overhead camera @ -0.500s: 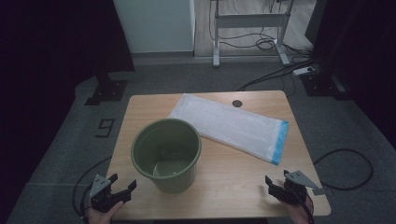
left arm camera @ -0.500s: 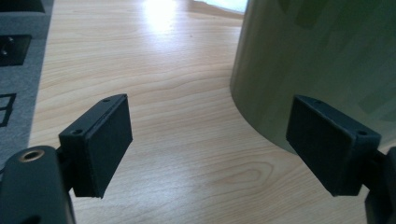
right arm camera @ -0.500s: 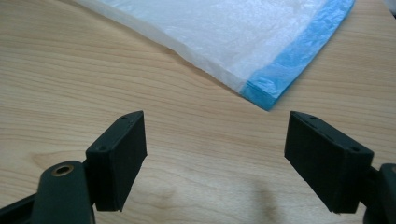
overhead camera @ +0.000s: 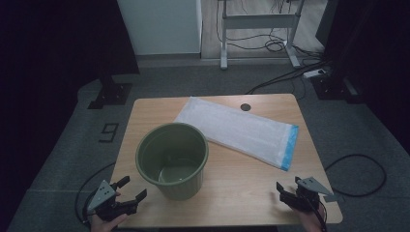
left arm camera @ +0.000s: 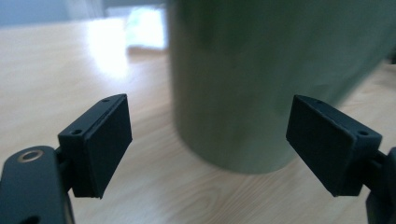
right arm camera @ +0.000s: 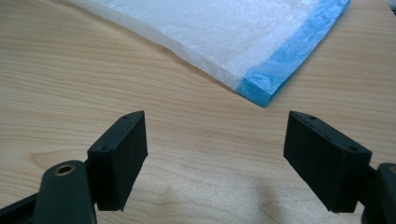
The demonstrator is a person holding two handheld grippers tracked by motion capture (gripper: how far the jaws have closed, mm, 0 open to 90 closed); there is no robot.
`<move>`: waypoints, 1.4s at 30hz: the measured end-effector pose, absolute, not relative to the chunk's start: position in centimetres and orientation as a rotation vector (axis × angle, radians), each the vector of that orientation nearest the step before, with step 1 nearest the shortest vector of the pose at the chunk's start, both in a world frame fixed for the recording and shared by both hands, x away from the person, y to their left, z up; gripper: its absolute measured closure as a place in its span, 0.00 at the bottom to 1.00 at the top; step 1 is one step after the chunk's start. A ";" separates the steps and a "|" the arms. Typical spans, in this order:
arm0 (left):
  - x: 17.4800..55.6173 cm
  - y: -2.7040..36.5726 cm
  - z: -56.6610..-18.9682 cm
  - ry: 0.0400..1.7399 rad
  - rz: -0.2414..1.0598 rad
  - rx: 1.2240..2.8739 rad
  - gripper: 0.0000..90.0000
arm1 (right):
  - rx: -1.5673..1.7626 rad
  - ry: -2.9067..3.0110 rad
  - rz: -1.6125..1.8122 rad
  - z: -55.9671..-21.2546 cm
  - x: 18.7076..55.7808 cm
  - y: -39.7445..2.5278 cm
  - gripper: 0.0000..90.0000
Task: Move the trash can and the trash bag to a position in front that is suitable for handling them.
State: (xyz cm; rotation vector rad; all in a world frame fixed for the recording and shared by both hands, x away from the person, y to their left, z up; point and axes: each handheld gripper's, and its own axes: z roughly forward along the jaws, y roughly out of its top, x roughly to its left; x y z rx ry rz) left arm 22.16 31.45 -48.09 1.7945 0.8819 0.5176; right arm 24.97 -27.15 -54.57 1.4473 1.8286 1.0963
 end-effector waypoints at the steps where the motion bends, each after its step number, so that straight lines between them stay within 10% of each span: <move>1: 22.2 31.4 -48.1 0.882 0.518 1.794 0.16 | 1.447 1.829 1.096 -54.6 25.0 -27.1 0.24; 42: 27.9 18.1 -48.2 0.588 0.330 1.980 0.17 | 1.400 1.869 1.099 -54.6 25.9 -26.5 0.24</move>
